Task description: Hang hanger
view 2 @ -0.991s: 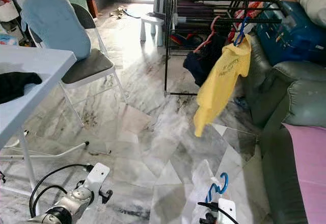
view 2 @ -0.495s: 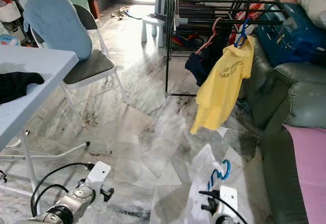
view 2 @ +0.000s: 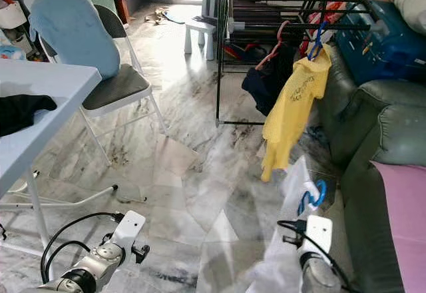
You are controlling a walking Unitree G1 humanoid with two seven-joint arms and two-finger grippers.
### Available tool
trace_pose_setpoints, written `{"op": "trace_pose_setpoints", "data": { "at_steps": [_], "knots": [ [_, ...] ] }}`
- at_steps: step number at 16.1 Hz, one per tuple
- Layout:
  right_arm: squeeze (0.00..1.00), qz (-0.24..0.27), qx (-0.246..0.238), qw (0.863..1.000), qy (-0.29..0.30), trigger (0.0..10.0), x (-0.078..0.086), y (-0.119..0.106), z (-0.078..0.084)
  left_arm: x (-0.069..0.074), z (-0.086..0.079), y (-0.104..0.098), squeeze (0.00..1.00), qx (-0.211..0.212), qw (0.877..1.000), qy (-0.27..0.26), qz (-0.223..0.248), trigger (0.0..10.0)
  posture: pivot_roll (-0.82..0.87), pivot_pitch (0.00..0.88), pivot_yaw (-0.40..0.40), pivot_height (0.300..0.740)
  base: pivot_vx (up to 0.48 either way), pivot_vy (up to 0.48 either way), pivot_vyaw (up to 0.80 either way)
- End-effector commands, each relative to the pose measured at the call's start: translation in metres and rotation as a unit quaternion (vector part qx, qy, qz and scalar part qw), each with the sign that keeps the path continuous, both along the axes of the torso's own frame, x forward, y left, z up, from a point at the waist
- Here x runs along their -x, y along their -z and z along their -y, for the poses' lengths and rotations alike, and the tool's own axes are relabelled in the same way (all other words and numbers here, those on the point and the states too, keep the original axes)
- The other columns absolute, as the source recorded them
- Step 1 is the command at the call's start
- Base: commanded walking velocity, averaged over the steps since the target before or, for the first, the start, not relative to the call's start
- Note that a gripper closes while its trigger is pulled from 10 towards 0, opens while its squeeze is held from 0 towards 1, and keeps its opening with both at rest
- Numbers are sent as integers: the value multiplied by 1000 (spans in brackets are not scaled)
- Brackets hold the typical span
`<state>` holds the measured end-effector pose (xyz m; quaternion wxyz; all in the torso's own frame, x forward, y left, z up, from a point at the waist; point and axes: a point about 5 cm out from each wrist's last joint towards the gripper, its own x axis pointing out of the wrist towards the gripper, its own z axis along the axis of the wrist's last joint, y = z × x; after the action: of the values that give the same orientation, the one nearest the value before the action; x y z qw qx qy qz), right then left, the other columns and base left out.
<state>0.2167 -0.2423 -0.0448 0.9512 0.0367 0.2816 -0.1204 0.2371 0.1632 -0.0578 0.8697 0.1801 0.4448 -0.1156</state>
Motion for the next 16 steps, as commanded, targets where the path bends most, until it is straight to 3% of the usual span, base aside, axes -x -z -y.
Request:
{"op": "trace_pose_setpoints", "data": {
  "at_steps": [1,2,3,5,7,9,16],
  "knots": [
    [0,13,3,1000,-5,10000,-2,-1,-5,-3,-3,-2,0,-6,1000,-1,6,10000,-18,0,2,740,0,0,0],
    [0,6,-1,1000,-10,10000,1,2,-10,-3,-4,-2,0,-6,1000,-5,7,10000,-18,0,3,740,0,0,0],
    [0,6,35,999,-29,10000,3,2,-13,-4,-5,-3,0,-6,1000,-18,17,10000,-16,0,2,740,0,0,0],
    [0,52,8,998,31,10000,-8,-9,-2,-8,-7,-6,0,-5,999,-27,28,10000,-22,0,8,740,0,0,0],
    [0,48,-1,999,18,10000,-12,-11,0,-12,-3,-9,0,8,999,-11,32,10000,-29,0,13,740,0,0,0],
    [0,34,14,999,14,10000,-9,-9,1,-13,1,-9,0,14,999,-3,32,10000,-28,0,12,740,0,0,0],
    [0,79,80,993,47,10000,-18,-27,23,-14,5,-10,0,17,999,10,33,10000,-44,0,24,740,290,0,0]
  ]
}}
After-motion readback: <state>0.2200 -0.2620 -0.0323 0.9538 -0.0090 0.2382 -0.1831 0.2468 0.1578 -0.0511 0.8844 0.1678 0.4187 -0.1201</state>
